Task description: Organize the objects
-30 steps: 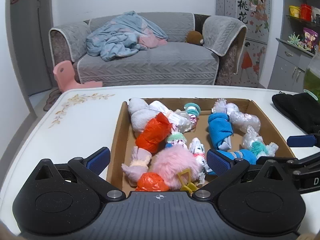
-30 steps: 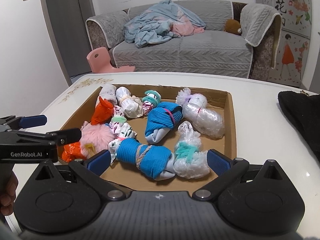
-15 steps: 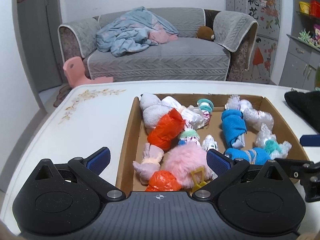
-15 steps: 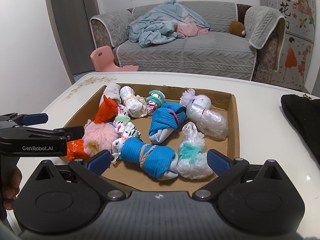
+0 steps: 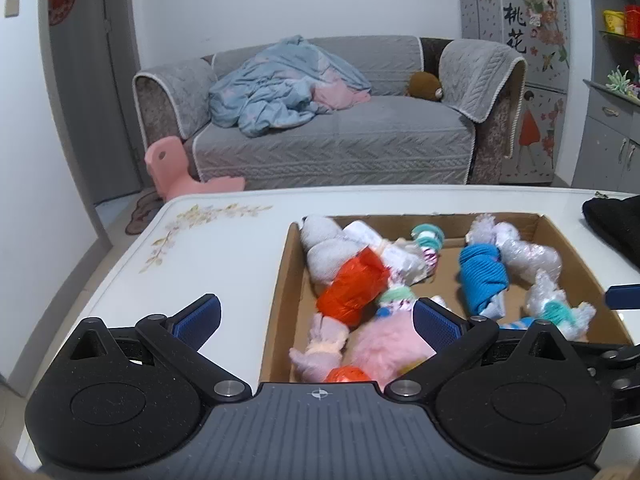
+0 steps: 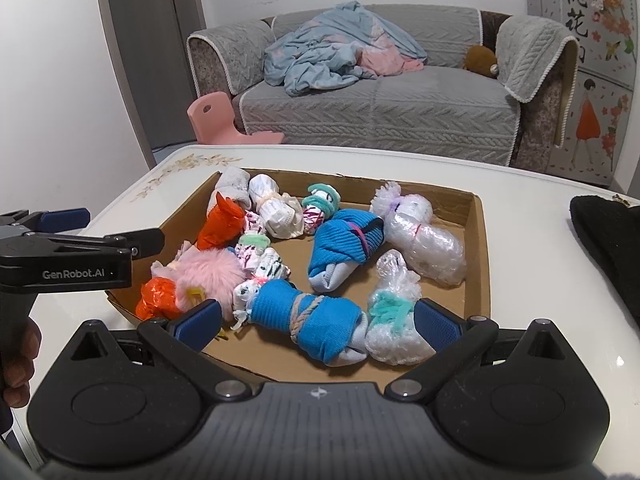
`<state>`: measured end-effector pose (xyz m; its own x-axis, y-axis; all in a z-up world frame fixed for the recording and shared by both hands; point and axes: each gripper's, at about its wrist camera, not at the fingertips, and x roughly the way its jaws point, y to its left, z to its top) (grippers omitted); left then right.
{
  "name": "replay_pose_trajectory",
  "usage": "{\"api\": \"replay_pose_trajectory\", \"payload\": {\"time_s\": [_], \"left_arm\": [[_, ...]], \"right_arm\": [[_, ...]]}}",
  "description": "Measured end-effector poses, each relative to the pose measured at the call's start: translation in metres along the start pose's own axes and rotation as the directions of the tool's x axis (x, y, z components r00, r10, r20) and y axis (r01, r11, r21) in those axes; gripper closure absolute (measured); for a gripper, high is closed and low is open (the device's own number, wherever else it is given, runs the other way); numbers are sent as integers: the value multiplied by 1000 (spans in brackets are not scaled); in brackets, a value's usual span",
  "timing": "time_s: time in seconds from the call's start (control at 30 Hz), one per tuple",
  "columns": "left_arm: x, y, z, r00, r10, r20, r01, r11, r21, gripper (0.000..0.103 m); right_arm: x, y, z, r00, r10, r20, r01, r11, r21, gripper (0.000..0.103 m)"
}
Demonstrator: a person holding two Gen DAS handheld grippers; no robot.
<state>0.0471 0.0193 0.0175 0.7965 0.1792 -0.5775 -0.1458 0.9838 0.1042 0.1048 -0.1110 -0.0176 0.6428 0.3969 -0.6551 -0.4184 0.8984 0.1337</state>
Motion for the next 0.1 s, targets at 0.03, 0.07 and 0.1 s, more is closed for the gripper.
{"api": "replay_pose_trajectory", "payload": {"time_s": [0.03,0.07,0.1], "left_arm": [[0,0,2,1000,-5,-3,5,1000,1,1],[0,0,4,1000,-9,-13,9,1000,-6,1],[1,1,5,999,-25,-22,25,1000,-13,1]], "right_arm": [[0,1,1,1000,1,0,-1,1000,0,1],[0,2,1,1000,2,0,-2,1000,-1,1],[0,3,2,1000,3,2,-3,1000,-3,1]]}}
